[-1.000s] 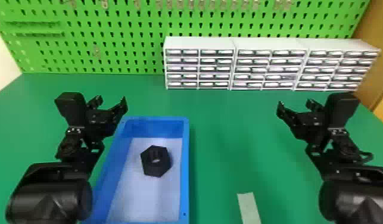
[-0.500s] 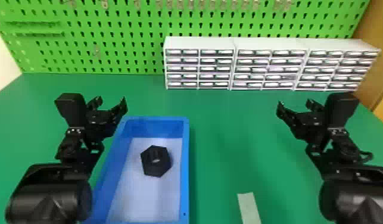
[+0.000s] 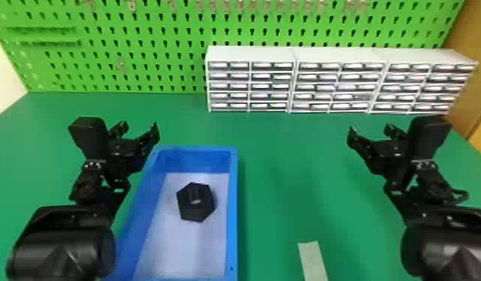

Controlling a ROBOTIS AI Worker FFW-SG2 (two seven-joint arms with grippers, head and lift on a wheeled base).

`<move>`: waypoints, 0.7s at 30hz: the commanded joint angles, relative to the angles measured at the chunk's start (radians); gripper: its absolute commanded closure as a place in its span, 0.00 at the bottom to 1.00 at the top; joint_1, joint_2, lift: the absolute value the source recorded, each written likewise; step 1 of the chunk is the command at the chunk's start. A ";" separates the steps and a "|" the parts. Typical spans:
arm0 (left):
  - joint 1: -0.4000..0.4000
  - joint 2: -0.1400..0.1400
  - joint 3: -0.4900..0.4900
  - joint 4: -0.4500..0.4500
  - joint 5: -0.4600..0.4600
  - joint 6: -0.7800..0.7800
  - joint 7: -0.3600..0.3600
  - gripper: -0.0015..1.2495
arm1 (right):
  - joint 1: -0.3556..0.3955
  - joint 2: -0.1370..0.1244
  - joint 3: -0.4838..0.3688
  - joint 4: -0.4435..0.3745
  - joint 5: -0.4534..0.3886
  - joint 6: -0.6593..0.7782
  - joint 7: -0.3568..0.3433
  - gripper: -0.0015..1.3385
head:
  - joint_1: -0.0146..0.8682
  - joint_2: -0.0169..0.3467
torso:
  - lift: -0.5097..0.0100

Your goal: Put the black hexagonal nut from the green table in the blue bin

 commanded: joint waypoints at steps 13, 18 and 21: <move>0.000 0.000 0.003 0.000 0.000 0.000 -0.001 0.40 | -0.001 0.000 0.000 0.000 -0.001 0.000 0.000 0.29 | 0.79 0.19 | 0.79; 0.000 0.000 0.003 0.000 0.000 0.000 -0.001 0.40 | -0.001 0.000 0.000 0.000 -0.001 0.000 0.000 0.29 | 0.79 0.19 | 0.79; 0.000 0.000 0.002 0.000 0.000 0.000 0.001 0.40 | -0.001 0.000 0.001 0.000 -0.001 0.000 0.000 0.29 | 0.79 0.19 | 0.79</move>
